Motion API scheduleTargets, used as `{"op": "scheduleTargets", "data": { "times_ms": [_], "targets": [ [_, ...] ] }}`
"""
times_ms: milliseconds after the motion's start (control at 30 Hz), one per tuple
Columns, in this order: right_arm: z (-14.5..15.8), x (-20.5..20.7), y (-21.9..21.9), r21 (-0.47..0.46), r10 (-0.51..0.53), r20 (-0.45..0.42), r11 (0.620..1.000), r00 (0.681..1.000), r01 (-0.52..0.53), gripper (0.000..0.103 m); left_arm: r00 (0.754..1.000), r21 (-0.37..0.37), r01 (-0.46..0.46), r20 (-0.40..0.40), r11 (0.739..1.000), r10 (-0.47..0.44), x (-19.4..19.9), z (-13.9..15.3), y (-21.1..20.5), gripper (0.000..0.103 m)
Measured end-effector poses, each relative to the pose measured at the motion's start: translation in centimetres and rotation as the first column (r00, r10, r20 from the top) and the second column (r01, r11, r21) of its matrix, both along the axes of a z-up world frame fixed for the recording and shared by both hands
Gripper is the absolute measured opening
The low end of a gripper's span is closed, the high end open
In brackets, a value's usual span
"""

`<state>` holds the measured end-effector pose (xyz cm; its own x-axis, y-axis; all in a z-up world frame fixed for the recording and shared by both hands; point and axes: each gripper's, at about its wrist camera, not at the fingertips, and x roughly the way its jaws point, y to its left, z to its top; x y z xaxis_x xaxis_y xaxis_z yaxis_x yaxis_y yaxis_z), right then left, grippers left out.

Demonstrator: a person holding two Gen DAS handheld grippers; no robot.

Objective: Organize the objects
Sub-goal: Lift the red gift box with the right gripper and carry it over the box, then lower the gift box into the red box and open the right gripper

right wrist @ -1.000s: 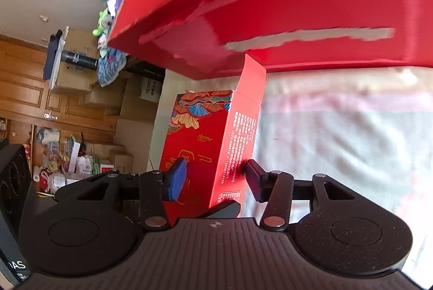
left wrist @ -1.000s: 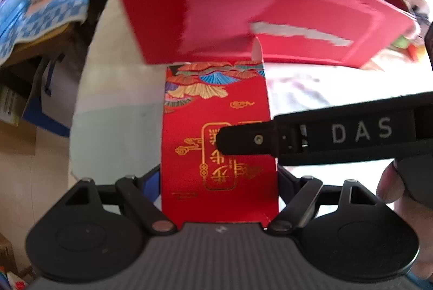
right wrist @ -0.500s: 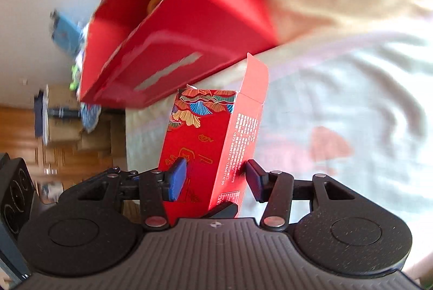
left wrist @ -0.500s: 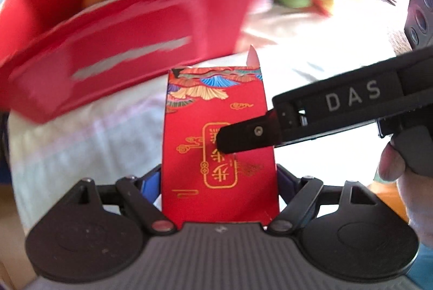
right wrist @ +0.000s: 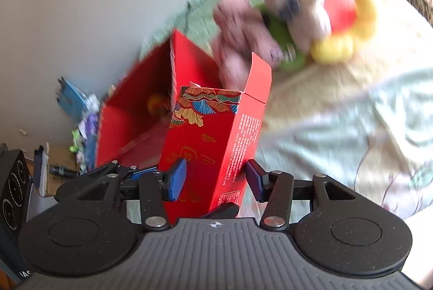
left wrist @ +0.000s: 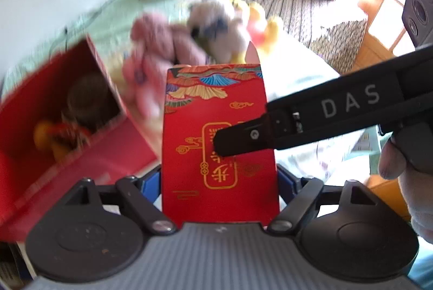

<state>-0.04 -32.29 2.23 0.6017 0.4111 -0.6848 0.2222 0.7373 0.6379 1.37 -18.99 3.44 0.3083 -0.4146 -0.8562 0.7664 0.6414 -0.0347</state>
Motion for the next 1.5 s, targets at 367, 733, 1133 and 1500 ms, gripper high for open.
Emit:
{"op": "scheduleTargets", "data": {
  "times_ms": [367, 733, 1133, 1500],
  "targets": [
    [5.9, 5.7, 0.5, -0.021, 0.057, 0.226, 0.998, 0.972, -0.054, 0.052, 0.975, -0.091, -0.084, 0.198, 0.992, 0.101, 3.9, 7.2, 2.5, 0.082],
    [6.4, 16.9, 8.9, -0.065, 0.287, 0.297, 0.958, 0.911, -0.280, 0.051, 0.903, -0.085, -0.326, 0.268, 0.942, 0.336, 11.8, 7.3, 10.2, 0.081],
    [-2.3, 23.2, 16.4, -0.017, 0.456, 0.142, 0.888, 0.878, -0.459, 0.051, 0.877, 0.074, -0.474, 0.137, 0.878, 0.461, 17.1, -1.9, 16.2, 0.081],
    [-5.2, 25.6, 19.8, -0.003, 0.603, -0.019, 0.797, 0.797, -0.604, 0.053, 0.875, 0.221, -0.474, 0.010, 0.852, 0.484, 18.3, -5.6, 17.6, 0.083]
  ]
}}
